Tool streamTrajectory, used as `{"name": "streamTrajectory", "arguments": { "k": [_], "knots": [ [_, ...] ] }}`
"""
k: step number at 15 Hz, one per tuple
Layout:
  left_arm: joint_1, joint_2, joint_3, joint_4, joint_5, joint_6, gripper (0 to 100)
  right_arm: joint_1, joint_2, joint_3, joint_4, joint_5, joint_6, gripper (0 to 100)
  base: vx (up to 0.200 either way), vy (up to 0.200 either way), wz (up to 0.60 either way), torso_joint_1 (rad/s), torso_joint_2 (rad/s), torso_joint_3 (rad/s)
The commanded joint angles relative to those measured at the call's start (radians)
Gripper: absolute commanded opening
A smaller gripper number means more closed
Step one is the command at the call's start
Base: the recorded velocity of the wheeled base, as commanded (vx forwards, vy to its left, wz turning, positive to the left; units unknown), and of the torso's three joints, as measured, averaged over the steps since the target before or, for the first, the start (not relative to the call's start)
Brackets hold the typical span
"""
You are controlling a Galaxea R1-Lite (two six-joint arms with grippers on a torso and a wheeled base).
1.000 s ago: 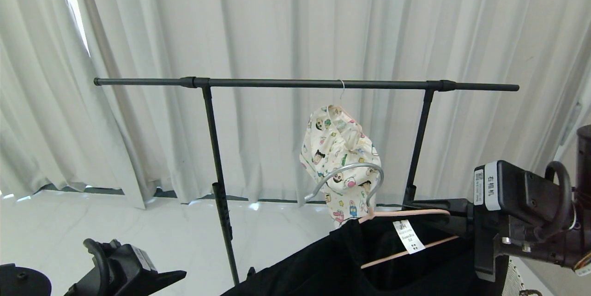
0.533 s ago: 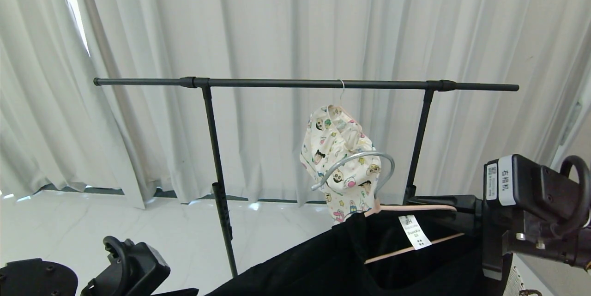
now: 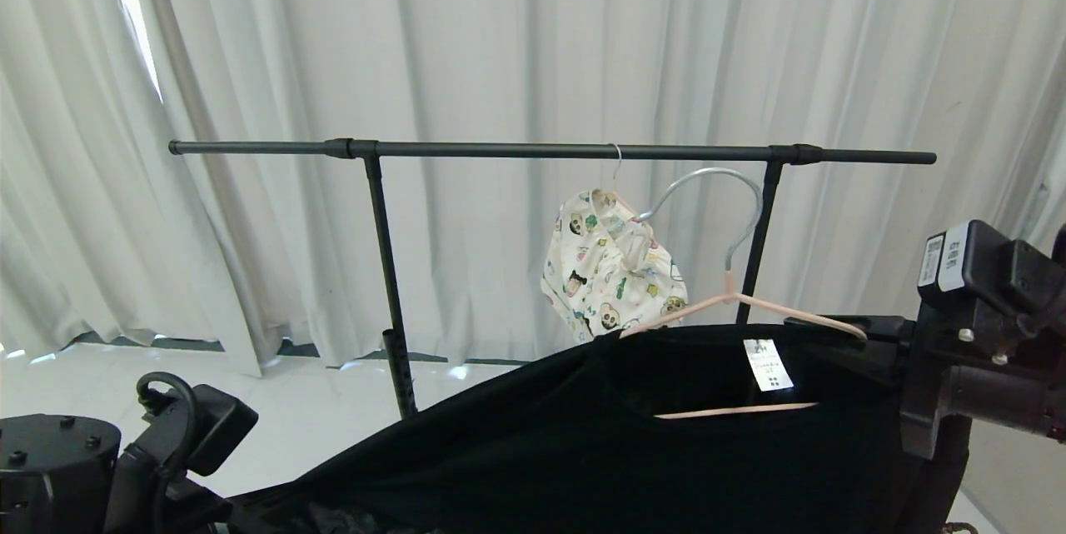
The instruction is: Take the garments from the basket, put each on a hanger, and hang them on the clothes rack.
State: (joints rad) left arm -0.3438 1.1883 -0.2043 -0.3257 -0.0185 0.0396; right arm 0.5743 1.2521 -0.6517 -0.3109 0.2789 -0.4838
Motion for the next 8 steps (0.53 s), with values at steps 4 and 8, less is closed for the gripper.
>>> {"name": "streamTrajectory", "arguments": {
  "k": [4,8],
  "knots": [
    [-0.044,0.004,-0.072,0.001,0.0,0.0,100,-0.008,-0.011,0.0,-0.001,-0.006,0.002,0,0.0,0.0,0.0,0.0,0.0,0.0],
    [-0.073,-0.024,-0.096,-0.001,-0.003,-0.003,100,-0.085,-0.02,0.006,0.003,-0.057,0.014,0,0.0,0.0,0.0,0.0,0.0,0.0]
  ]
}}
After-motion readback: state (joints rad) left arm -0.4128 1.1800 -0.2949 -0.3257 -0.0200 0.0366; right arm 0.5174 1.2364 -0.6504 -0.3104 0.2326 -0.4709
